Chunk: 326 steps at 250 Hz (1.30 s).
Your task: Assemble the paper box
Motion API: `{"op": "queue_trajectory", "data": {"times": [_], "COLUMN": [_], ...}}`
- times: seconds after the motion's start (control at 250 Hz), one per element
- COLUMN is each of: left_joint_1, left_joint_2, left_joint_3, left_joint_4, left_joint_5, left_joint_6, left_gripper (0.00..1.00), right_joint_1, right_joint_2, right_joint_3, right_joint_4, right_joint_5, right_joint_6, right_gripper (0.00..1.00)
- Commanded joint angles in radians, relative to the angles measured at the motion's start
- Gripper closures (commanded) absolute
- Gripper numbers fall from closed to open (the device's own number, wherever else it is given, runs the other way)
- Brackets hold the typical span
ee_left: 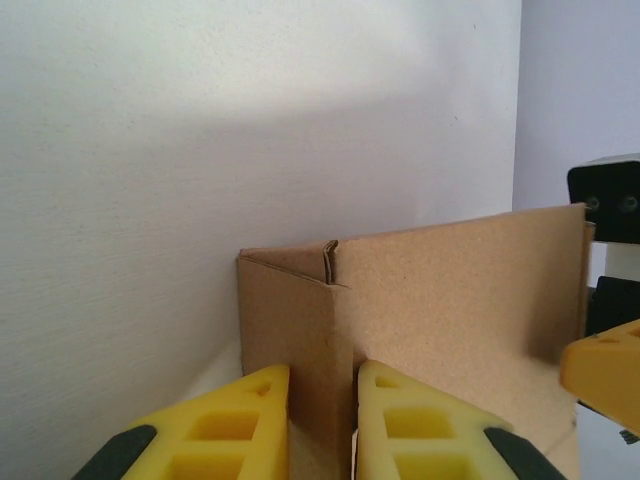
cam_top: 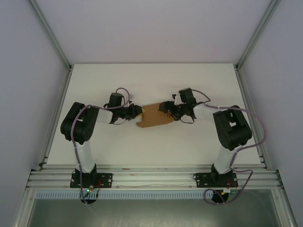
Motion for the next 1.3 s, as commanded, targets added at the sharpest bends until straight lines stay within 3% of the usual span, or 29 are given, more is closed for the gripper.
{"op": "queue_trajectory", "data": {"times": [0.0, 0.088, 0.164, 0.268, 0.308, 0.392, 0.404, 0.512, 0.624, 0.827, 0.891, 1.063, 1.299], "left_joint_1": [0.004, 0.003, 0.003, 0.003, 0.003, 0.002, 0.003, 0.002, -0.027, -0.217, -0.246, -0.261, -0.295], "left_joint_2": [0.006, -0.003, -0.048, -0.094, -0.118, -0.173, -0.182, -0.251, -0.306, -0.353, -0.335, -0.287, -0.254], "left_joint_3": [-0.002, 0.015, 0.049, 0.103, 0.122, 0.168, 0.174, 0.216, 0.303, 0.415, 0.450, 0.524, 0.547], "left_joint_4": [-0.010, 0.016, 0.001, -0.051, -0.074, -0.169, -0.181, -0.288, -0.504, -0.867, -0.919, -1.030, -1.109], "left_joint_5": [-0.014, -0.017, -0.028, -0.057, -0.070, -0.116, -0.121, -0.113, -0.086, -0.374, -0.429, -0.448, -0.486], "left_joint_6": [0.033, 0.034, 0.047, 0.093, 0.122, 0.227, 0.246, 0.435, 0.723, 1.236, 1.289, 1.398, 1.557], "left_gripper": [0.78, 0.73, 0.69, 0.57, 0.46, 0.02, 0.01, 0.00, 0.00, 0.00, 0.00, 0.00, 0.00], "right_joint_1": [-0.006, -0.006, -0.005, -0.010, -0.007, -0.008, -0.009, -0.020, -0.057, -0.118, -0.116, -0.122, -0.122], "right_joint_2": [-0.006, -0.028, -0.052, -0.088, -0.101, -0.124, -0.129, -0.155, -0.150, -0.038, -0.021, -0.015, -0.027], "right_joint_3": [0.009, 0.008, 0.003, 0.015, 0.024, 0.047, 0.048, 0.061, 0.101, 0.181, 0.184, 0.206, 0.156], "right_joint_4": [0.170, 0.178, 0.167, 0.106, 0.061, -0.026, -0.034, -0.075, -0.181, -0.294, -0.279, -0.314, -0.147], "right_joint_5": [-0.101, -0.109, -0.102, -0.071, -0.050, -0.010, -0.005, 0.018, 0.015, -0.223, -0.257, -0.276, -0.312], "right_joint_6": [0.094, 0.106, 0.106, 0.105, 0.097, 0.080, 0.082, 0.154, 0.322, 0.680, 0.728, 0.776, 0.968], "right_gripper": [0.37, 0.46, 0.47, 0.49, 0.51, 0.52, 0.52, 0.53, 0.56, 0.66, 0.65, 0.63, 0.63]}}
